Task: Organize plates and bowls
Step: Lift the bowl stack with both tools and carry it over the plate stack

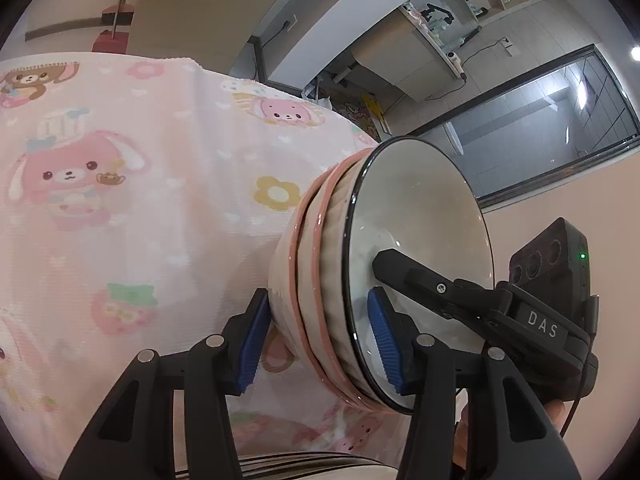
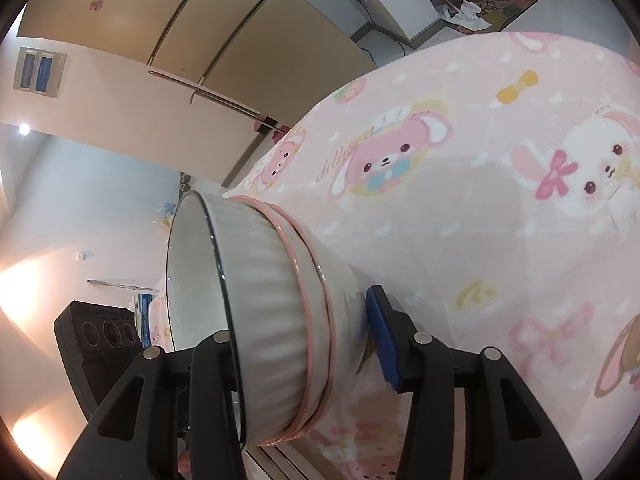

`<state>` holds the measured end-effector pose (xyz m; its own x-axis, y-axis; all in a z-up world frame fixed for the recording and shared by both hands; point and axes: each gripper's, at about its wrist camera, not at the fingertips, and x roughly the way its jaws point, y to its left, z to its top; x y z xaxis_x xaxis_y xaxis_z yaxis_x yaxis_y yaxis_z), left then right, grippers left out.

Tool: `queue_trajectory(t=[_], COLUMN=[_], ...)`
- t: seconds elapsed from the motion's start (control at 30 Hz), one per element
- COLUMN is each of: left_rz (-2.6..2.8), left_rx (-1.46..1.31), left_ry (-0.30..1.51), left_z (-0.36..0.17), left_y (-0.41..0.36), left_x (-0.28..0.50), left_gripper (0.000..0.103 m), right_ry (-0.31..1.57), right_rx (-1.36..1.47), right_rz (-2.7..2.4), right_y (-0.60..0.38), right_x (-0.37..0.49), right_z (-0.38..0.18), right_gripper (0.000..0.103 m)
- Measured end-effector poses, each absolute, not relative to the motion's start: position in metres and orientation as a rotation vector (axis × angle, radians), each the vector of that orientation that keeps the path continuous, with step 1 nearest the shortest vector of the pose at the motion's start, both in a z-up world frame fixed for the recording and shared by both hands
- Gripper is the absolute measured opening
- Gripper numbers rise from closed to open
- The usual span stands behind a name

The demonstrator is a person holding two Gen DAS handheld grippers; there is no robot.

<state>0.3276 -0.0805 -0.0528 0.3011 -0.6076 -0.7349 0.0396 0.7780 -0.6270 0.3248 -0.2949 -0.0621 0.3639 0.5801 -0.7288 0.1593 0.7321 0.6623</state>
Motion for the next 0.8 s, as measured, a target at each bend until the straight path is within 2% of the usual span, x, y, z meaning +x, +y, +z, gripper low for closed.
queue_trajectory(t=[0.8], left_rz=[-0.428], left_rx=[-0.522], left_ry=[1.155], left_z=[-0.038], left_y=[-0.085], left_x=[0.324], left_gripper=[0.051], right_ry=[1.144], right_rx=[0.676], right_rz=[0.253], right_y=[-0.286], right_x=[0.311], right_z=[-0.047], right_gripper=[0.044])
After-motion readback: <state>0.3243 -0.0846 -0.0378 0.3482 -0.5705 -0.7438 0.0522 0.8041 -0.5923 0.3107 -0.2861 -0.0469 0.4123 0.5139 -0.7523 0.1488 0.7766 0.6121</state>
